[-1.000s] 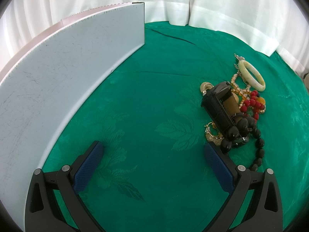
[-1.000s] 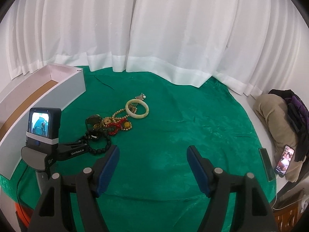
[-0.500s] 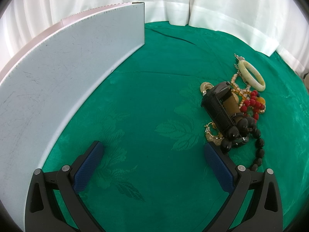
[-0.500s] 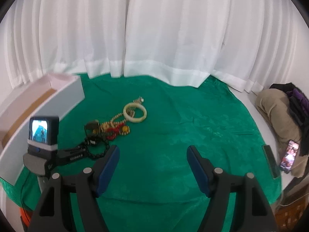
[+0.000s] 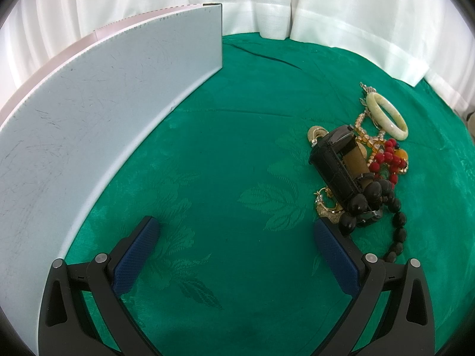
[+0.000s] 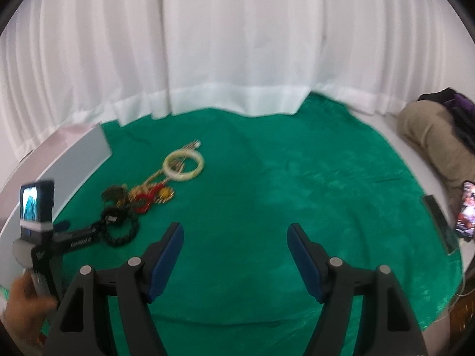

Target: Organize jewelry

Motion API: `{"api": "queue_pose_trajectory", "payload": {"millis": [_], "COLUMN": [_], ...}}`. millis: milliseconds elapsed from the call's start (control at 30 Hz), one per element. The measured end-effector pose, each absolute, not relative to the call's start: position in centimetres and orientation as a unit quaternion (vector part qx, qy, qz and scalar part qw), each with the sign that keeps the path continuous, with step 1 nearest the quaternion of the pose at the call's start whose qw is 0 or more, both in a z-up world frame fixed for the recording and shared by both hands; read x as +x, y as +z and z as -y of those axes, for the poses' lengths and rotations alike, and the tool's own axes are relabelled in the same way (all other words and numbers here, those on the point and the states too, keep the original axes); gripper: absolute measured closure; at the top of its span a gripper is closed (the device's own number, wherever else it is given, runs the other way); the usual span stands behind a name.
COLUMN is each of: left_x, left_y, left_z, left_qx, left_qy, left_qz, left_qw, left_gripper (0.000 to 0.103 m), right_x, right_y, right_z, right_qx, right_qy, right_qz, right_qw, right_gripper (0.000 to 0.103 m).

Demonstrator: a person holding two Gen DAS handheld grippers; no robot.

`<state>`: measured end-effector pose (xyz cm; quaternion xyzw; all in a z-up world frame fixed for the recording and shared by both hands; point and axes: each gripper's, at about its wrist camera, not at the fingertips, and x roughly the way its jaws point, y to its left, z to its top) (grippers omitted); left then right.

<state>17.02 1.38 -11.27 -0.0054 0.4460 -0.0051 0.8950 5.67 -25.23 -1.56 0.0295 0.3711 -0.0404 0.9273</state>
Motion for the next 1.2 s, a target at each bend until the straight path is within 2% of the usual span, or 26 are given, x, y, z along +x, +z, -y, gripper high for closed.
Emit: {"api": "queue_pose_trajectory", "payload": {"millis": [300,533,633,700,767,833,867,1133,1200], "left_x": [16.4,12.2,11.1,10.9,12.4,13.5,13.7,17.0,18.6], "left_y": [-10.4,-6.3,-5.4,-5.3,-5.9,-6.5,-6.7,-6.6,-7.2], "left_z": [-1.8,-4.7,-4.8,-4.6,-4.5,-4.4,-4.3,-2.5,-1.0], "left_qx": [-0.011,-0.061,-0.071,-0.069,-0.066,-0.063,-0.066,-0.121,-0.109], "left_qy": [-0.035,-0.103,-0.114,-0.117,-0.118,-0.116,-0.115,-0.182,-0.184], "left_qz": [-0.478,-0.441,-0.431,-0.43,-0.435,-0.442,-0.444,-0.455,-0.464], "left_qw": [0.878,0.89,0.892,0.892,0.89,0.887,0.886,0.863,0.86], "left_gripper": [0.001,0.001,0.001,0.001,0.001,0.001,0.001,0.004,0.021], "right_x": [7.7,13.1,15.6,17.1,18.1,18.1,18.0,14.7,14.1], "right_y": [-5.3,-7.8,-8.6,-9.4,-10.4,-10.4,-10.3,-6.9,-6.1], "right_z": [23.1,20.4,17.2,15.6,14.3,13.4,13.4,18.3,19.5], "right_qx": [0.037,0.043,0.022,0.007,-0.02,-0.052,-0.053,0.013,0.027], "right_qy": [0.027,0.168,0.198,0.184,0.169,0.154,0.154,0.153,0.152], "right_qz": [-0.423,-0.467,-0.458,-0.467,-0.479,-0.47,-0.468,-0.444,-0.439], "right_qw": [0.905,0.867,0.866,0.865,0.861,0.867,0.868,0.883,0.885], "right_gripper": [0.029,0.029,0.03,0.045,0.054,0.076,0.091,0.091,0.091]}}
